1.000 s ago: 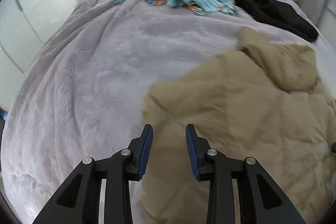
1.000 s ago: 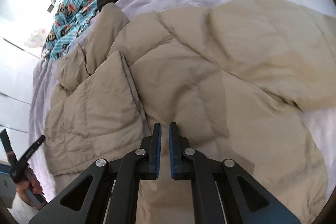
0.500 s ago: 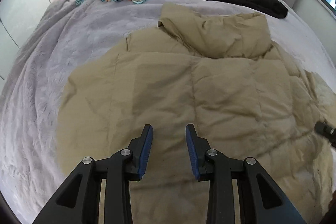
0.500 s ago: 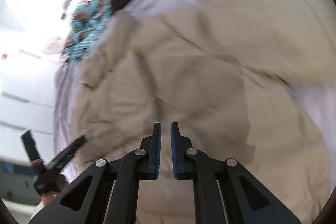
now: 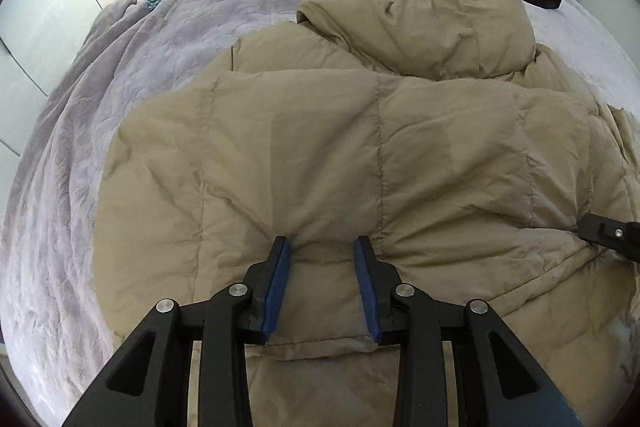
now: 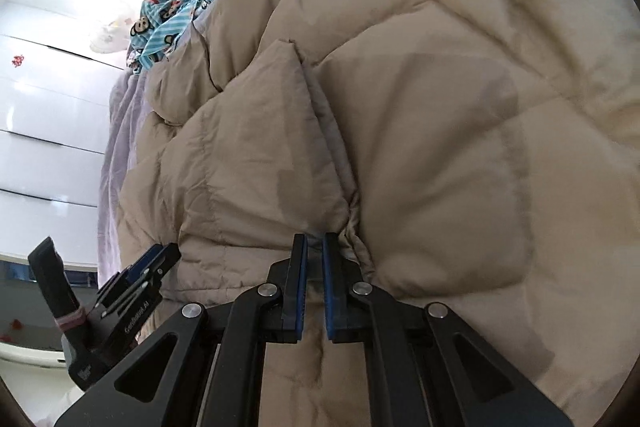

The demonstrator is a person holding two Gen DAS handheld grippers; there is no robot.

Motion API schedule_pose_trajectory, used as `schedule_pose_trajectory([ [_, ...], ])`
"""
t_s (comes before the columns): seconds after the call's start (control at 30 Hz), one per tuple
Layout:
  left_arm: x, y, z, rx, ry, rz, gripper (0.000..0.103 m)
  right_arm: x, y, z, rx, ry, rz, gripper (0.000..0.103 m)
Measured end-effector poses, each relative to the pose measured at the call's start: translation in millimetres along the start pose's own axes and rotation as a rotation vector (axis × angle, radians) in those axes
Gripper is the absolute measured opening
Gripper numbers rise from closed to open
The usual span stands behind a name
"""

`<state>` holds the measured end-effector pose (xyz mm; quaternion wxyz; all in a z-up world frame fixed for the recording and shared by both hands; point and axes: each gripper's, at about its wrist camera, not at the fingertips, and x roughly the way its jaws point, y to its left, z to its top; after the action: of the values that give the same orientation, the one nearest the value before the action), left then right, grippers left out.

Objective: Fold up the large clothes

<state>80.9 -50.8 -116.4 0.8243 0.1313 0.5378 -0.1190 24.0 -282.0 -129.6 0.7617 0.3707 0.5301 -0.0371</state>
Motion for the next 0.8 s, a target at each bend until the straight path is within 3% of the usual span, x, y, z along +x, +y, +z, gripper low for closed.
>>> schedule_pose_trajectory([
  [0.2, -27.4, -18.8, 2.9, 0.022, 0.012, -0.088, 0.038, -50.3, -37.3, -10.6, 0.067, -0.050, -0.016, 0.010],
  [0.23, -30.3, -23.0, 3.3, 0.030, 0.014, -0.102, 0.067, -63.7, -52.5, -15.0, 0.100, -0.062, -0.019, 0.010],
  [0.3, -40.9, -33.9, 2.1, 0.036, -0.015, -0.122, 0.103, -82.7, -74.7, -20.1, 0.141, -0.085, -0.023, 0.010],
  [0.43, -53.6, -63.0, 2.9, 0.076, -0.029, -0.161, 0.103, -127.3, -126.5, -31.6, 0.240, -0.147, -0.068, 0.016],
  [0.5, -54.8, -78.8, 3.1, 0.088, -0.022, -0.182, 0.103, -145.7, -152.1, -37.1, 0.291, -0.177, -0.092, 0.043],
  [0.57, -55.4, -94.5, 3.9, 0.100, -0.017, -0.191, 0.103, -160.1, -175.3, -39.8, 0.346, -0.206, -0.104, 0.060],
  [0.63, -56.5, -109.5, 5.4, 0.107, -0.012, -0.211, 0.103, -178.4, -200.9, -43.6, 0.418, -0.248, -0.106, 0.063],
  [0.7, -60.1, -126.2, 5.2, 0.113, -0.006, -0.239, 0.103, -194.5, -222.5, -46.7, 0.482, -0.293, -0.099, 0.078],
  [0.8, -62.9, -149.4, 4.7, 0.141, 0.012, -0.258, 0.103, -218.9, -253.4, -52.0, 0.562, -0.375, -0.090, 0.085],
])
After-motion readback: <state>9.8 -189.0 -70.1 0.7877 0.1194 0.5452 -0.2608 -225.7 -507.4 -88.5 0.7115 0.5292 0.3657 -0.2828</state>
